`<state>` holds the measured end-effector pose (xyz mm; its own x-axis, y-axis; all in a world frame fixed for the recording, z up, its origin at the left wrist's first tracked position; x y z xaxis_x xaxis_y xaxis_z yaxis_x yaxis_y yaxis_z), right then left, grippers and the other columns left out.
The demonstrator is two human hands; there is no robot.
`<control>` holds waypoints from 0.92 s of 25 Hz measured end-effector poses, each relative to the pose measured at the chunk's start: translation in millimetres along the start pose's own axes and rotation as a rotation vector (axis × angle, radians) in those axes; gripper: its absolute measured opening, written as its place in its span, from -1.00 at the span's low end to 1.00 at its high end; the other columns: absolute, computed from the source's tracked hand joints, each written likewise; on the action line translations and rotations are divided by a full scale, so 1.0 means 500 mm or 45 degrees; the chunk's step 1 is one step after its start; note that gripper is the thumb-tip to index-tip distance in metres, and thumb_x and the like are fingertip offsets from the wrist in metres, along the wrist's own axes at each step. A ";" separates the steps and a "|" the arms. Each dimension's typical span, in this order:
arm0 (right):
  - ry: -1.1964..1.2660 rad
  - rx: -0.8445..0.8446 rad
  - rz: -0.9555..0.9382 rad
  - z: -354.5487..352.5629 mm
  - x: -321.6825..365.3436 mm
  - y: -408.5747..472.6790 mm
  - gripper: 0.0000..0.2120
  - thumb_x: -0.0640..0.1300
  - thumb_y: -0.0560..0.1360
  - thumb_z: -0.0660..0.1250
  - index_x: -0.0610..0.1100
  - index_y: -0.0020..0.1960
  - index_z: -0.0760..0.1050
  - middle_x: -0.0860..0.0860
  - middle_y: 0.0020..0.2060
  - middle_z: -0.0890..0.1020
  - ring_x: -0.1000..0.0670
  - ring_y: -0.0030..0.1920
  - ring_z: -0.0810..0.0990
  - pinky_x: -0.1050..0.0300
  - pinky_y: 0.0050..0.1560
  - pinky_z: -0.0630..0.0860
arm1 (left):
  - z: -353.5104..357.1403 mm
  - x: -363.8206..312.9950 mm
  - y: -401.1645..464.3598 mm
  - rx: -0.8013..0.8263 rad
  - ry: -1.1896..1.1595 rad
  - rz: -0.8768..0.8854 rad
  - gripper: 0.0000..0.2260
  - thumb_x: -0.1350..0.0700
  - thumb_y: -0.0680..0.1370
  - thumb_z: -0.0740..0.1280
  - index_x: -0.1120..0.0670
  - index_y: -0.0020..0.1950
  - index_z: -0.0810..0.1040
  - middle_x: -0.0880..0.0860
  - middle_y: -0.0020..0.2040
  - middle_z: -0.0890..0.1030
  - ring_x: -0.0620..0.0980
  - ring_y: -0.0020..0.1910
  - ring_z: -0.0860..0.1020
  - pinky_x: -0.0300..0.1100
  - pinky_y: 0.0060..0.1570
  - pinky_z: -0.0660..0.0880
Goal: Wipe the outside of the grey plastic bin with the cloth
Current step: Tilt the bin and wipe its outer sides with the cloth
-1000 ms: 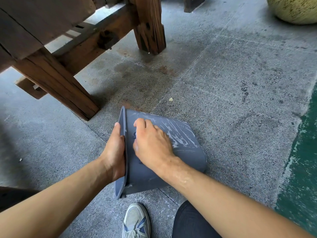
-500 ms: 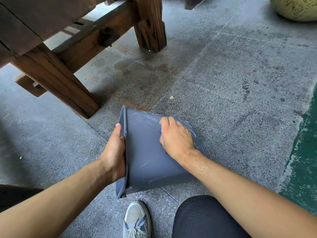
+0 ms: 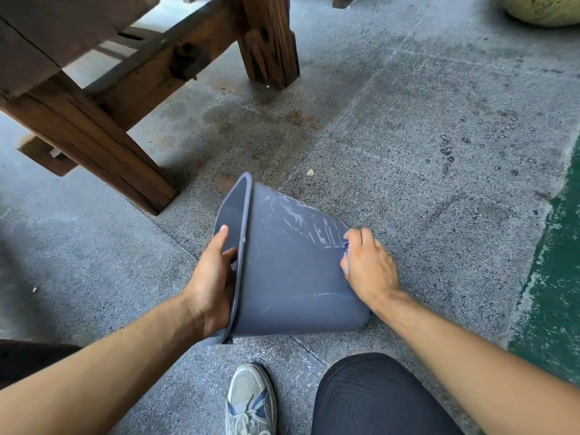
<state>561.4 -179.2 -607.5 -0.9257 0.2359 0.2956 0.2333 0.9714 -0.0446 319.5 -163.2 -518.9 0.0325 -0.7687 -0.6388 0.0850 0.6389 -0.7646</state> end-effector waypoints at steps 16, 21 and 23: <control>0.233 -0.311 -0.019 -0.112 0.026 -0.042 -0.66 -0.21 0.47 0.41 -0.10 0.22 0.45 -0.07 0.05 0.61 -0.11 -0.02 0.61 -0.01 -0.04 0.59 | 0.033 0.009 0.003 -0.053 0.167 0.037 -0.55 -0.21 0.64 0.24 0.09 0.29 0.64 0.09 0.13 0.76 0.09 0.06 0.74 0.01 0.08 0.59; 0.305 -0.290 -0.390 -0.189 0.201 -0.090 -0.66 -0.21 0.42 0.41 -0.11 0.17 0.49 -0.05 -0.03 0.65 -0.15 -0.02 0.61 -0.07 -0.02 0.56 | 0.050 0.004 0.003 -0.042 0.084 -0.002 -0.50 -0.22 0.68 0.11 0.11 0.25 0.66 0.14 0.09 0.77 0.09 -0.02 0.76 -0.01 -0.05 0.58; 0.250 -0.250 -0.443 -0.191 0.227 -0.099 -0.64 -0.21 0.38 0.43 -0.10 0.17 0.49 -0.02 -0.09 0.65 -0.14 -0.04 0.60 -0.06 -0.04 0.55 | 0.052 -0.001 0.007 -0.045 0.043 0.013 -0.48 -0.21 0.69 0.07 0.11 0.27 0.65 0.15 0.09 0.77 0.08 -0.03 0.76 -0.01 -0.05 0.57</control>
<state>473.3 -203.3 -480.8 -0.8894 -0.1320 0.4378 -0.0122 0.9640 0.2658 345.6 -161.3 -518.9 -0.0003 -0.7612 -0.6485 0.0499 0.6477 -0.7603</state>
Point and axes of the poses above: each hand's wrist, its own y-axis towards the middle knuckle, its own z-axis out of the palm, x = y × z, the point moved 5 cm from there along y, towards the middle knuckle
